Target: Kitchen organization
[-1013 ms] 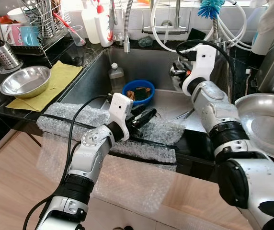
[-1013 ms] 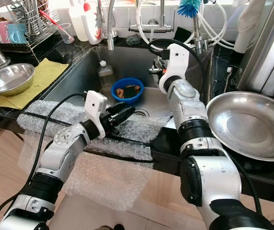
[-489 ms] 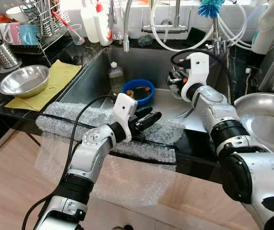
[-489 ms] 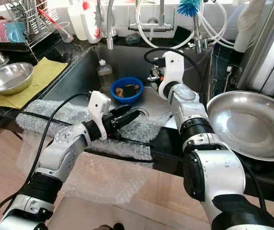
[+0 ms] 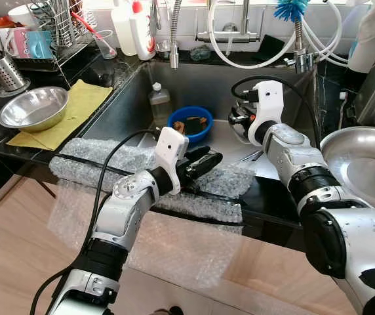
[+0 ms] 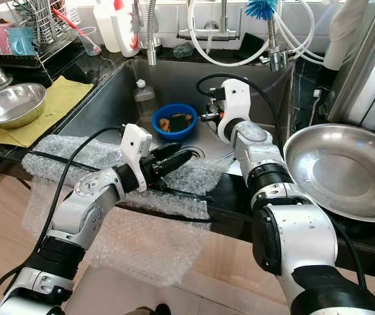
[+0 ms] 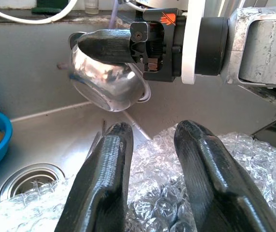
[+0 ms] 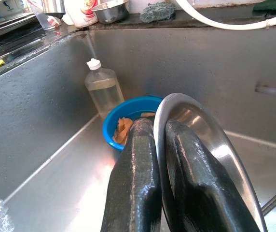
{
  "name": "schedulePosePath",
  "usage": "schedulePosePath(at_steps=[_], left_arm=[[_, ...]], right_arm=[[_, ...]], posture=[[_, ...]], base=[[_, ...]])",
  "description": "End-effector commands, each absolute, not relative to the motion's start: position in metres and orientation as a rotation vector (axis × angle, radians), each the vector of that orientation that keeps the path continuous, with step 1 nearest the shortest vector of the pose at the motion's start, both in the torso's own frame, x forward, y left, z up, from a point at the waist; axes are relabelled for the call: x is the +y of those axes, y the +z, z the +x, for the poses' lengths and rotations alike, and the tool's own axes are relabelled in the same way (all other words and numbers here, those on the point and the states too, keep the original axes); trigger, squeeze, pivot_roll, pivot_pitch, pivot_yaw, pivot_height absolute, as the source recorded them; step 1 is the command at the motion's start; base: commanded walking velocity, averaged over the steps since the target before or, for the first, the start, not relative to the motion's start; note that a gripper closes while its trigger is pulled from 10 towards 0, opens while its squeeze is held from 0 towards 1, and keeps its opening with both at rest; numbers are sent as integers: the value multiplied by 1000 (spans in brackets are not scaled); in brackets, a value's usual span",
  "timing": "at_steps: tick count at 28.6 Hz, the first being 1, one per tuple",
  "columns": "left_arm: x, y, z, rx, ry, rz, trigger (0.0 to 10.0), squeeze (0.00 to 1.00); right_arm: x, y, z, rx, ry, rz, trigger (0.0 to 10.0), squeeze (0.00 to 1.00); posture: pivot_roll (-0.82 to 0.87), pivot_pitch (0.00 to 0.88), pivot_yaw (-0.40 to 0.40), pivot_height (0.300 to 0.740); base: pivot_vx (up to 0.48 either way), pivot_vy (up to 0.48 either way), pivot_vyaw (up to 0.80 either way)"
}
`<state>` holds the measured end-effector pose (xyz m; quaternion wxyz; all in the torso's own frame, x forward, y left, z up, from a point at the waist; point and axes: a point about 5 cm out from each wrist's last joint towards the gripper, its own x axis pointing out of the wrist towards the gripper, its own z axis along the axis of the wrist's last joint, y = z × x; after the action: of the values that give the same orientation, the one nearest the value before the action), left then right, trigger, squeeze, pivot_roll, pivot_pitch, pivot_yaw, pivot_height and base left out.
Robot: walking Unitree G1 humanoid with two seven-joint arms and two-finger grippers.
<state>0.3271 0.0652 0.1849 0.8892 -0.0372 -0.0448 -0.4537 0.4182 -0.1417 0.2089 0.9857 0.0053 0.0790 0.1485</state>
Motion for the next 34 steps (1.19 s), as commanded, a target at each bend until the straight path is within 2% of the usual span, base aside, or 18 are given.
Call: schedulePosePath(at_steps=[1,9,10,11,13,14,15,16,26,34], left_arm=[[67,178,324,-53,-956,-60,10000,0],[67,177,323,-44,-959,-53,10000,0],[67,177,323,-44,-959,-53,10000,0],[67,177,323,-42,-960,-53,10000,0],[67,176,323,-40,-960,-52,10000,0],[67,176,323,-40,-960,-52,10000,0],[67,176,323,-39,-960,-51,10000,0],[67,176,322,-39,-960,-51,10000,0],[67,175,322,-37,-957,-43,10000,0],[67,174,323,-38,-951,-41,10000,0]], right_arm=[[-137,215,420,152,310,2,10000,0],[-136,210,419,168,305,3,10000,4],[-136,210,419,169,305,4,10000,729],[-136,210,419,170,308,2,10000,969],[-136,210,419,170,309,0,10000,961],[-136,210,419,170,308,-1,10000,639],[-136,210,419,171,306,-3,10000,51],[-136,210,419,171,305,-4,10000,0],[-137,212,420,154,289,-8,10000,0],[-136,242,423,17,264,-67,10000,0]], posture=[[-80,97,117,740],[-77,96,116,740],[-77,97,117,740],[-77,97,117,740],[-77,97,117,740],[-79,97,116,740],[-77,96,115,740],[-77,96,115,740],[-77,96,116,740],[-80,95,118,740]], base=[[0,0,0],[0,0,0],[0,0,0],[0,0,0],[0,0,0],[0,0,0],[0,0,0],[0,0,0],[0,0,0],[0,0,0]])
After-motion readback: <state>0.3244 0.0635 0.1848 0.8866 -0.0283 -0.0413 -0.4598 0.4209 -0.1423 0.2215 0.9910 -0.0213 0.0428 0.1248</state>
